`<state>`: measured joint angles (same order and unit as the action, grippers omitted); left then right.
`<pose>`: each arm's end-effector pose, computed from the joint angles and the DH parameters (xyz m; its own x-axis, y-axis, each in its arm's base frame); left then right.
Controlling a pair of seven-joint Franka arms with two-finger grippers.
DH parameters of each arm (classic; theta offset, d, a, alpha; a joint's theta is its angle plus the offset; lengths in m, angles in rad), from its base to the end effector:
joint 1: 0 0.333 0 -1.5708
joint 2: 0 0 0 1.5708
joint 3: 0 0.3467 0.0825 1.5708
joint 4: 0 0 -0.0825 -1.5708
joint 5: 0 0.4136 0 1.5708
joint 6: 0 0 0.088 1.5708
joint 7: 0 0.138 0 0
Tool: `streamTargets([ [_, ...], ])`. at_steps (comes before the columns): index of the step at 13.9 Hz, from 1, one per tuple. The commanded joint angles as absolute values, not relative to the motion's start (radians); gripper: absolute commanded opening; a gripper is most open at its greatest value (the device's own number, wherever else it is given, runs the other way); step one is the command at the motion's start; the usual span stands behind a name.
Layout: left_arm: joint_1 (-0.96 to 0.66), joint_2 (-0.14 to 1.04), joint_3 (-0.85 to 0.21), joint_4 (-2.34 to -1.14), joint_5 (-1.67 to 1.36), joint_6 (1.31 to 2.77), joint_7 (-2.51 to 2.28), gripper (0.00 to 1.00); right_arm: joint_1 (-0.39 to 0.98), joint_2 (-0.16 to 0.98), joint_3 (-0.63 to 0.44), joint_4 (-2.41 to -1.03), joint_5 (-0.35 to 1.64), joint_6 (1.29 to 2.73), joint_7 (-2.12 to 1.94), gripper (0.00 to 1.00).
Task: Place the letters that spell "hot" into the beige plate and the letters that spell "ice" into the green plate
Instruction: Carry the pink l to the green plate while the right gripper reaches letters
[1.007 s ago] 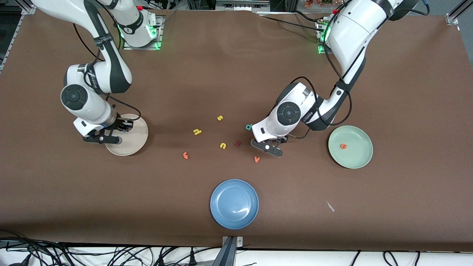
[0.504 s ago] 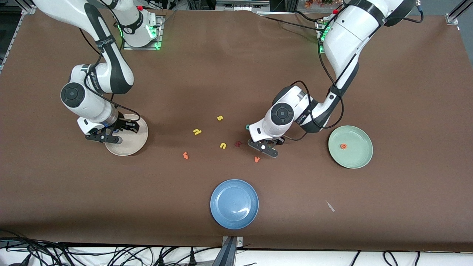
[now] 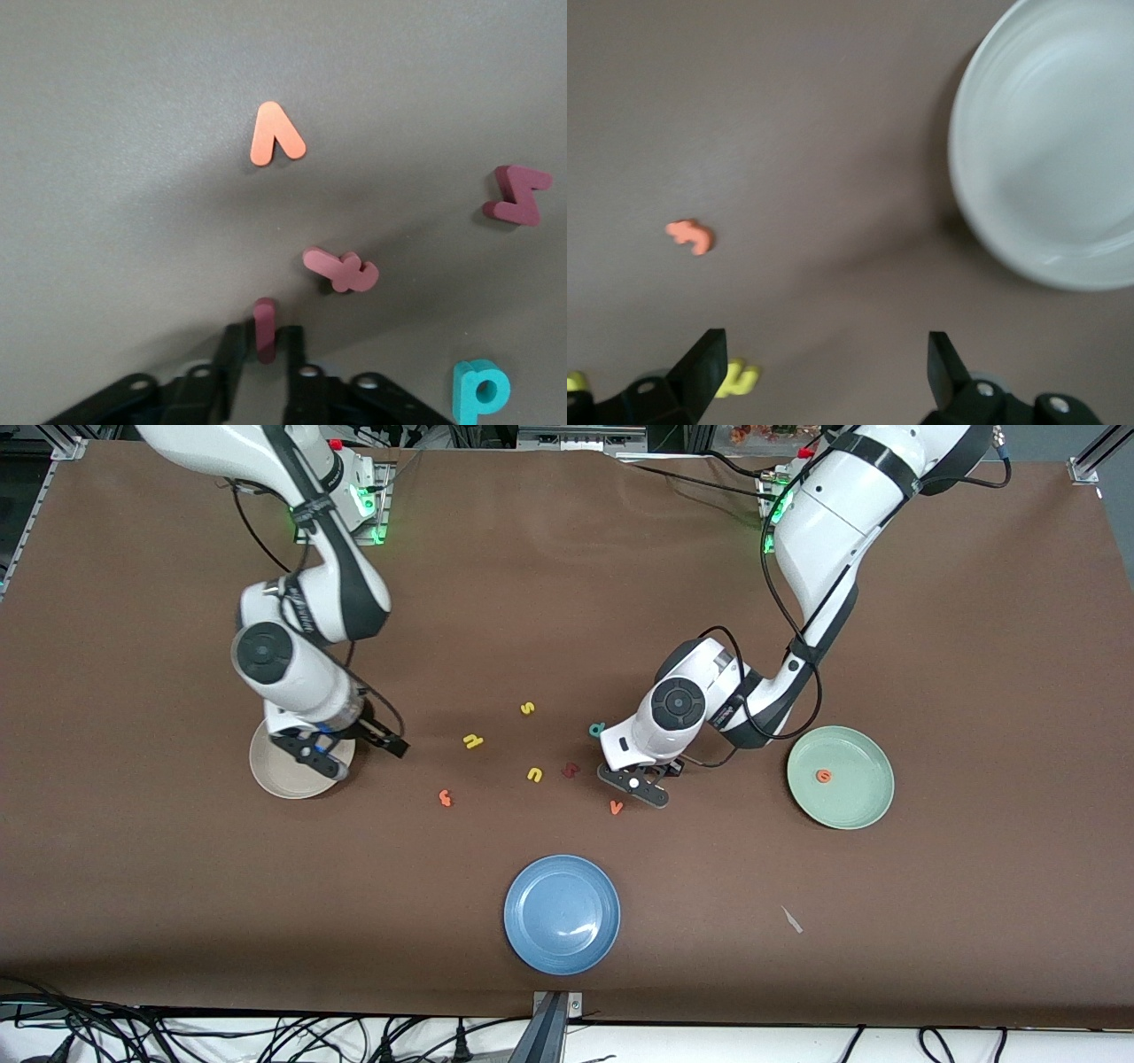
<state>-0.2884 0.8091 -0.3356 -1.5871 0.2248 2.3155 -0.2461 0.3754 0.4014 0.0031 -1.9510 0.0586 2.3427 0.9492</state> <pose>0.6154 -0.3984 0.1449 0.9031 -0.4272 -0.0450 -0.4235 -0.9030 0.0722 0.6030 0.2421 0.2483 0.8180 -0.5738 -0.0410 -0.5747 -0.8182 -0.0163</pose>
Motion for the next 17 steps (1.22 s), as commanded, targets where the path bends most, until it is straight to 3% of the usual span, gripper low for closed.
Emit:
streamTargets([
  [1,-0.298,0.821,-0.328,-1.565,0.255,2.316,-0.264,0.08,0.42,0.523,-0.003,-1.813,0.071,2.33,1.159,1.0],
  [2,-0.296,0.819,-0.328,-1.565,0.255,2.316,-0.265,0.01,0.431,0.544,-0.003,-1.793,0.071,2.333,1.228,1.0],
  [8,-0.256,0.717,-0.33,-1.56,0.256,2.177,-0.264,0.0,0.5,0.589,-0.003,-1.782,0.075,2.367,1.546,1.0],
  [14,-0.075,0.612,-0.339,-1.572,0.253,1.97,0.131,0.0,0.543,0.568,-0.002,-1.919,0.074,2.54,1.597,1.0],
  [17,0.05,0.591,-0.339,-1.597,0.253,1.95,0.337,0.0,0.543,0.528,0.003,-2.012,0.074,2.608,1.595,1.0],
])
